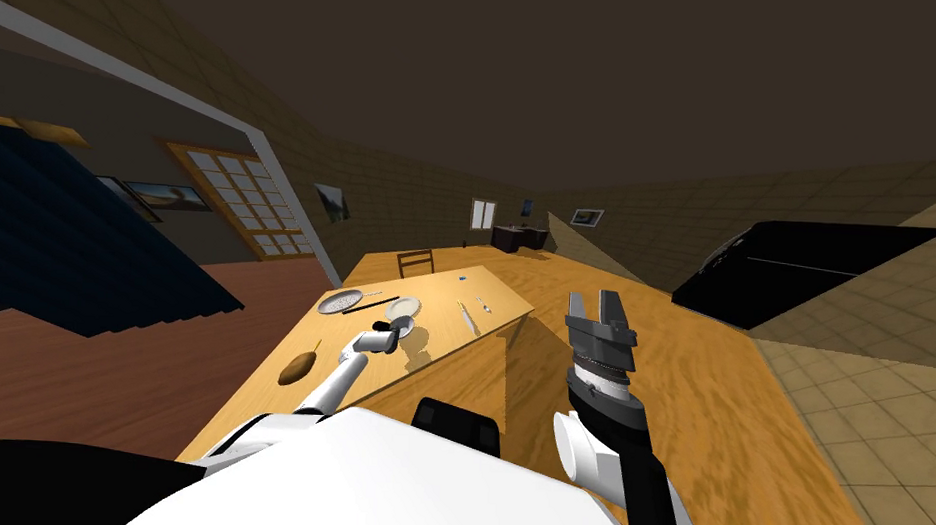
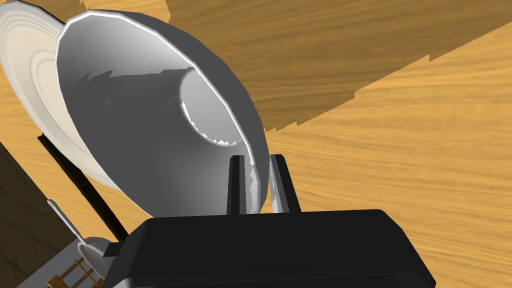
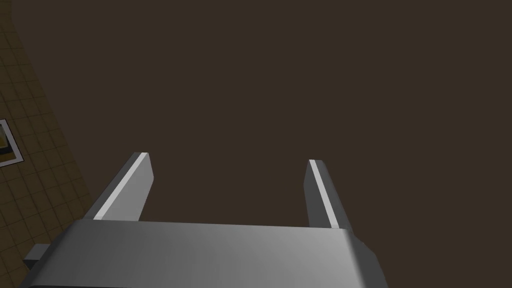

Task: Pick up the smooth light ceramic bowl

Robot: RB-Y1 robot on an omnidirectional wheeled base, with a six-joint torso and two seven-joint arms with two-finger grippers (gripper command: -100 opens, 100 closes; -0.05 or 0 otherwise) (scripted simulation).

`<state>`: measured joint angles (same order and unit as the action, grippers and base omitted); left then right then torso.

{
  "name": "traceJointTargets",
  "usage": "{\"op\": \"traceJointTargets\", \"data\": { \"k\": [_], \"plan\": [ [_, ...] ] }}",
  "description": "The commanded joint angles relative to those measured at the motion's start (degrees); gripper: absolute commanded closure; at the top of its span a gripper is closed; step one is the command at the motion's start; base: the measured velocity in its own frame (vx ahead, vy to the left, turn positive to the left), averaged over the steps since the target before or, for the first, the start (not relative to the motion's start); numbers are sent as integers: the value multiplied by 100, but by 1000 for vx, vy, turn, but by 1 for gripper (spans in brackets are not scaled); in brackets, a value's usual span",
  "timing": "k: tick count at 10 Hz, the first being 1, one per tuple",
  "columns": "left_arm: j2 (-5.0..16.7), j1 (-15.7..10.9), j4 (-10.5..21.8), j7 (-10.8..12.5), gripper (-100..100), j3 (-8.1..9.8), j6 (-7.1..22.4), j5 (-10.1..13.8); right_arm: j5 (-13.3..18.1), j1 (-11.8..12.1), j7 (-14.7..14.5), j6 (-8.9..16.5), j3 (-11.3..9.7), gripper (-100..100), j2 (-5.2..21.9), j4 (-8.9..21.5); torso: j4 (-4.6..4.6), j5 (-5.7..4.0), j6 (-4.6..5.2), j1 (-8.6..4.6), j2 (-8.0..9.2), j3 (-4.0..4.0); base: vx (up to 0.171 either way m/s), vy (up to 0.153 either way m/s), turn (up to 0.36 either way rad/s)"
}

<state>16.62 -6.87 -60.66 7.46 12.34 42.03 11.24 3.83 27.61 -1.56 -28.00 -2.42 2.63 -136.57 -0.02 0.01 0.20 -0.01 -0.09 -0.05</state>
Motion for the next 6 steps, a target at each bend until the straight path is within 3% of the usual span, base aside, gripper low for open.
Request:
{"op": "traceJointTargets", "data": {
  "k": [1, 4, 5, 6],
  "plan": [
    [49, -10, -147, -43, 100, -10, 166, 33, 0, 0, 0, 0, 0, 0, 0, 0, 0, 0, 0, 0, 0, 0, -40, -20, -35],
    [108, -5, -360, -36, 100, 11, 398, 70, 0, -1, 0, 0, 0, 0, 0, 0, 9, -7, -4, -19, 23, 16, -48, -33, -10],
    [92, 15, -328, -46, 100, 2, 337, 68, 0, -1, 0, 0, 0, 0, 0, 0, 11, -8, -7, -17, 26, 18, -20, -11, 1],
    [96, 18, -341, -50, 0, 2, 363, 71, 0, 0, 0, 0, 0, 0, 0, 0, 11, -6, -8, -11, 20, 15, 0, 0, 0]
  ]
}}
